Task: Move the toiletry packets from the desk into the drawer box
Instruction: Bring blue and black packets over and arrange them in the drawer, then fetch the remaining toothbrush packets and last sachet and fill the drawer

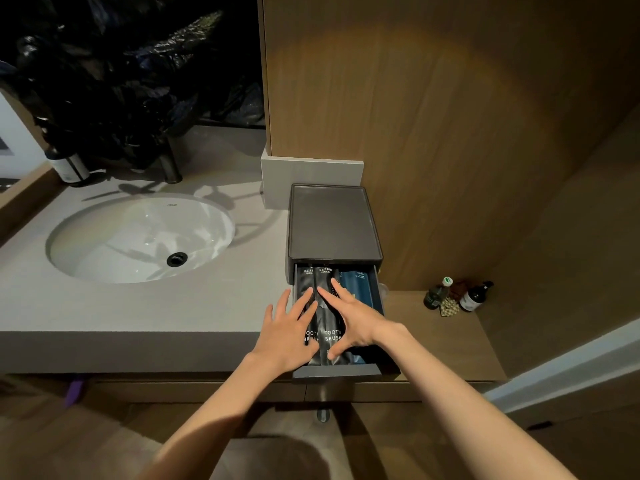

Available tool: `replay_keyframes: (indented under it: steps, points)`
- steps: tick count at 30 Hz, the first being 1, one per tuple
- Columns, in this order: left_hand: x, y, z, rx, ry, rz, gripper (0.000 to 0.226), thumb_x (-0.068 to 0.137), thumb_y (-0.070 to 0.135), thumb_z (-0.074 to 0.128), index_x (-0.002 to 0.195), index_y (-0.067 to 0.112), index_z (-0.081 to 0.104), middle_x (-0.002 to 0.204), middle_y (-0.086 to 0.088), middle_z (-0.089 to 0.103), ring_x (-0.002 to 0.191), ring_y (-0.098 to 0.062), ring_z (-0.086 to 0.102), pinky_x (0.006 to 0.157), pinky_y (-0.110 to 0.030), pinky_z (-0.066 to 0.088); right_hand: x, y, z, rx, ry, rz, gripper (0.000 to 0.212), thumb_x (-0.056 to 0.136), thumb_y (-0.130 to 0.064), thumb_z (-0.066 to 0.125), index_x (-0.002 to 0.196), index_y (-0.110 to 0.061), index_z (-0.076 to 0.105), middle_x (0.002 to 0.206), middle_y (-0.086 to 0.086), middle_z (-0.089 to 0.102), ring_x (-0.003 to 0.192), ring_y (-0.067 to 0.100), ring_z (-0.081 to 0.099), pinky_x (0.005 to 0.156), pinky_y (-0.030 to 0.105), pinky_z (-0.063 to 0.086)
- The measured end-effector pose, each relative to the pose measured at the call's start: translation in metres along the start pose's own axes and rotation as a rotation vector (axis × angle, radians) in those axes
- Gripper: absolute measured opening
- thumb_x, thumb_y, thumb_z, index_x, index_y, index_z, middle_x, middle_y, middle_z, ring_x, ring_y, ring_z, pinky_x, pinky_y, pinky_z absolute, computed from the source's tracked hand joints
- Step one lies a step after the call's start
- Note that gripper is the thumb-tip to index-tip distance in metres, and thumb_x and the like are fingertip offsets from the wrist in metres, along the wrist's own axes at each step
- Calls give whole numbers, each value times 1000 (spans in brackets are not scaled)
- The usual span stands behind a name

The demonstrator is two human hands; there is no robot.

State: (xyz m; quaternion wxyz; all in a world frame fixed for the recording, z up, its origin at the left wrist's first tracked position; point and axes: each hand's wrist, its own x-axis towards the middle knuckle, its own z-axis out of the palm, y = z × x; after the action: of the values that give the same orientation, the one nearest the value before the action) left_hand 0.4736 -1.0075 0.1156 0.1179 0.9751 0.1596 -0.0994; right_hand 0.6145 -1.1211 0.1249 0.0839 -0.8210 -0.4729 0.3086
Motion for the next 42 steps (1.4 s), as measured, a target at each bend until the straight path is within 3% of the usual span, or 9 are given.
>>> replay_keyframes:
  steps: [3,8,16,21,25,29,33,36,42]
  points:
    - [1,1,-2,43,-19,-12,73,92,46,39,153,24,4,160,6,-15,146,-30,-15,118,-52,2,1,1,-2,5,2,0,126,64,-38,86,152,-36,-4,158,-7,-24,148,22,-8,119,45,22]
    - [-2,5,-2,96,-25,-40,72,94,48,36,153,25,2,161,4,-11,147,-31,-14,118,-53,2,-2,2,-1,10,43,-3,117,70,-39,82,153,-33,0,160,-4,-17,148,25,10,116,43,29]
    - [-4,13,-5,102,-41,-86,72,95,50,35,153,26,1,161,1,-8,147,-31,-11,118,-53,4,-4,-7,11,101,78,37,113,75,-36,78,154,-27,-2,159,3,-21,148,31,0,118,41,19]
    - [-21,10,-11,44,52,-67,68,96,42,38,153,27,3,162,3,-1,148,-29,-5,119,-50,8,-16,-8,0,106,101,24,102,78,-42,74,154,-28,7,162,3,-8,149,27,7,119,41,21]
    - [-46,-6,-26,-112,264,-74,62,97,39,39,152,29,11,159,4,16,147,-25,10,119,-43,14,-30,-26,-13,35,265,-46,79,87,-40,64,152,-29,20,161,-1,13,147,24,18,116,45,29]
    - [-89,-40,-48,-328,478,-108,52,97,35,44,147,29,30,148,6,41,135,-15,38,109,-33,31,-42,-71,-22,52,435,-191,59,93,-34,58,147,-29,33,151,-6,37,139,14,35,113,38,34]
    - [-142,-96,-62,-646,601,-203,43,97,30,49,139,32,44,128,16,56,115,-2,52,87,-19,44,-42,-142,-17,254,524,-285,47,93,-30,58,138,-30,46,127,-11,58,113,5,54,98,28,46]
    - [-187,-150,-59,-921,672,-272,35,95,21,52,128,30,56,108,19,65,99,6,60,86,-11,45,-30,-202,10,415,522,-314,40,94,-26,58,133,-30,52,118,-16,62,102,1,59,91,21,47]
    - [-290,-273,-33,-1101,667,-406,30,95,15,53,118,34,59,105,8,71,101,-11,65,95,-32,48,5,-313,100,696,447,-215,33,93,-18,58,125,-29,57,112,-11,67,101,3,63,90,23,49]
